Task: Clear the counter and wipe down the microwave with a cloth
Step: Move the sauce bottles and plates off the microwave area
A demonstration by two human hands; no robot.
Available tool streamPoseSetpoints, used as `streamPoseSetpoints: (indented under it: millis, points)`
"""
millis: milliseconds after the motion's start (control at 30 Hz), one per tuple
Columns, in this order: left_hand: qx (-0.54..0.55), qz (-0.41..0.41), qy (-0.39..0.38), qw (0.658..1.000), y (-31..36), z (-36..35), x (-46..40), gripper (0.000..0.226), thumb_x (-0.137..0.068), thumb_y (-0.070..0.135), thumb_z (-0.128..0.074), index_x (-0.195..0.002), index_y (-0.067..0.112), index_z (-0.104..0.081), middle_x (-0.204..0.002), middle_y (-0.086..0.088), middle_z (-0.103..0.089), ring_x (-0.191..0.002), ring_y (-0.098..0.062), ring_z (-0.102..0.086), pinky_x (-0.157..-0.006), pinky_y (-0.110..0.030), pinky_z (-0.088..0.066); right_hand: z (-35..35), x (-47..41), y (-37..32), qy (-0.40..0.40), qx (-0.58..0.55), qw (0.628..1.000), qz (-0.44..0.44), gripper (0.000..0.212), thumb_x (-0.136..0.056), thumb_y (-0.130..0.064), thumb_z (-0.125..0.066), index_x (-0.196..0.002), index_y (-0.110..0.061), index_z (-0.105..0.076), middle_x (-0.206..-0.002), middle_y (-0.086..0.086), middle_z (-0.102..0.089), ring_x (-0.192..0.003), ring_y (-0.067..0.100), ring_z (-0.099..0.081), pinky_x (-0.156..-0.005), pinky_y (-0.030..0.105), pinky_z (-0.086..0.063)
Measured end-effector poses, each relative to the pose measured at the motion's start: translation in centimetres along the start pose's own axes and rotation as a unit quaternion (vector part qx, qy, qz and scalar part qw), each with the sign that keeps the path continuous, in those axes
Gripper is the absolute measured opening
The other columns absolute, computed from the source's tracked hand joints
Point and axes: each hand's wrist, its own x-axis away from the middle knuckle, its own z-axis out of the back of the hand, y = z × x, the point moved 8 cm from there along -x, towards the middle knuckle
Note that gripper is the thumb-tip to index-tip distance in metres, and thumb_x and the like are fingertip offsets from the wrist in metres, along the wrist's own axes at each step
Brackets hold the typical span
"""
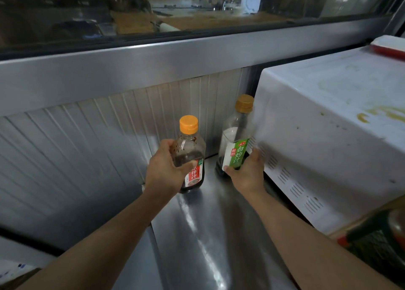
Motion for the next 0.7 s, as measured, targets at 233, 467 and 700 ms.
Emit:
streamPoseSetpoints:
  millis: [233, 467, 700]
  points:
    - [-0.002, -0.038, 0.018, 0.999, -0.9, 0.0, -1.2, 0.048, -0.072, 0.02, -0.079, -0.108, 0.023, -0.048, -0.088, 0.025, -0.054, -0.083, 0.003, -0.054, -0.074, -0.018, -0.04, -2.3, -0.9, 0.8, 0.026, -0.017, 1.0, -0.002, 0.06, -0.073, -0.014, -0.078, -0.117, 0.004, -0.043, -0.124, 0.021, -0.047, -0.113, 0.033, -0.046, -0.088, 0.033, -0.039]
    - [0.002, -0.067, 0.014, 0.998, -0.9, -0.9, -2.1, 0.046, -0.072, 0.018, -0.078, -0.106, 0.022, -0.049, -0.089, 0.021, -0.057, -0.083, 0.011, -0.055, -0.065, -0.002, -0.04, -2.7, -2.2, 1.0, 0.067, -0.049, 0.996, -0.02, 0.052, -0.075, -0.014, -0.077, -0.112, 0.002, -0.045, -0.119, 0.02, -0.053, -0.108, 0.035, -0.054, -0.09, 0.046, -0.047]
    - [0.017, -0.066, 0.006, 0.998, -1.1, -2.0, -3.2, 0.048, -0.071, 0.017, -0.08, -0.109, 0.02, -0.051, -0.094, 0.017, -0.061, -0.089, 0.0, -0.059, -0.077, -0.017, -0.044, -2.5, -3.4, 0.4, 0.087, -0.016, 0.996, -0.026, 0.053, -0.075, -0.017, -0.077, -0.113, 0.002, -0.045, -0.119, 0.022, -0.049, -0.107, 0.038, -0.053, -0.087, 0.04, -0.043]
